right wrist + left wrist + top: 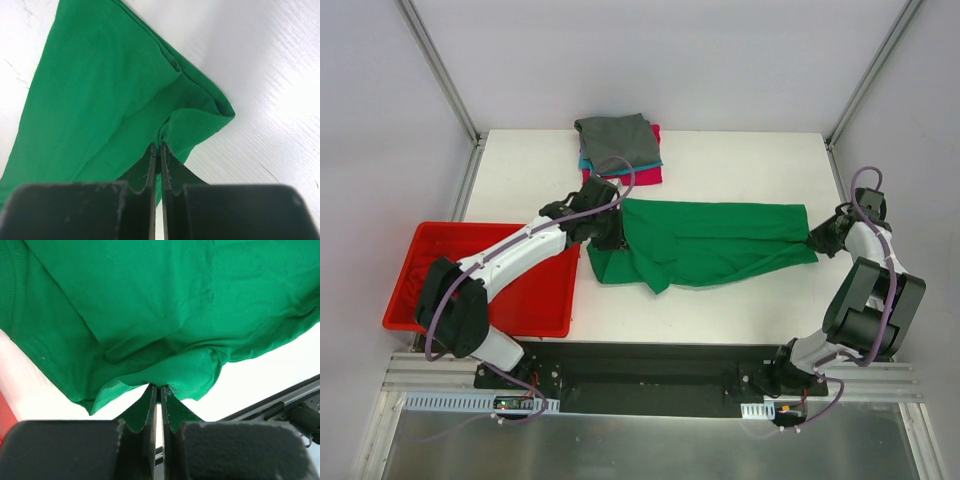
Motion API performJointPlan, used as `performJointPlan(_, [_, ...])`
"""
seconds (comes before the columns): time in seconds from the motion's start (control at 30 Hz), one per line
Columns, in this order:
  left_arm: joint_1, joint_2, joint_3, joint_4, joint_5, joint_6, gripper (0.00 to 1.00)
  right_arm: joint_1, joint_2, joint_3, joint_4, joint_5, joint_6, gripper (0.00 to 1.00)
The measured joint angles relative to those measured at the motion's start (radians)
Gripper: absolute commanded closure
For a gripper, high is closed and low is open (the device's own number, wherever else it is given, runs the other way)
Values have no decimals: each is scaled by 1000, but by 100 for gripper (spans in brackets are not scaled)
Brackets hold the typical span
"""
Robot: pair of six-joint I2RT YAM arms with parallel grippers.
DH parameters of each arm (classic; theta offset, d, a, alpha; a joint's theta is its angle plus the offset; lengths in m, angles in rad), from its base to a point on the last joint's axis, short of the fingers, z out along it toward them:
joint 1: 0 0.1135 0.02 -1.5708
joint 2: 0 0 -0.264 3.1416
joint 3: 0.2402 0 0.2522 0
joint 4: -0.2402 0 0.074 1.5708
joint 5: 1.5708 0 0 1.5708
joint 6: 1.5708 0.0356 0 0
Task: Fold and stack the t-shirts
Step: Fold the other side of the tshirt into a rectangle
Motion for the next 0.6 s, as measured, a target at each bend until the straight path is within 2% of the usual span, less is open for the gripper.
performJointPlan(0.27, [88, 35, 34, 6, 46, 1, 100, 0, 41, 16, -14, 7, -6, 99])
performJointPlan(0.6, [136, 82, 83, 7, 81, 18, 100, 0, 91, 65, -27, 36, -14, 99])
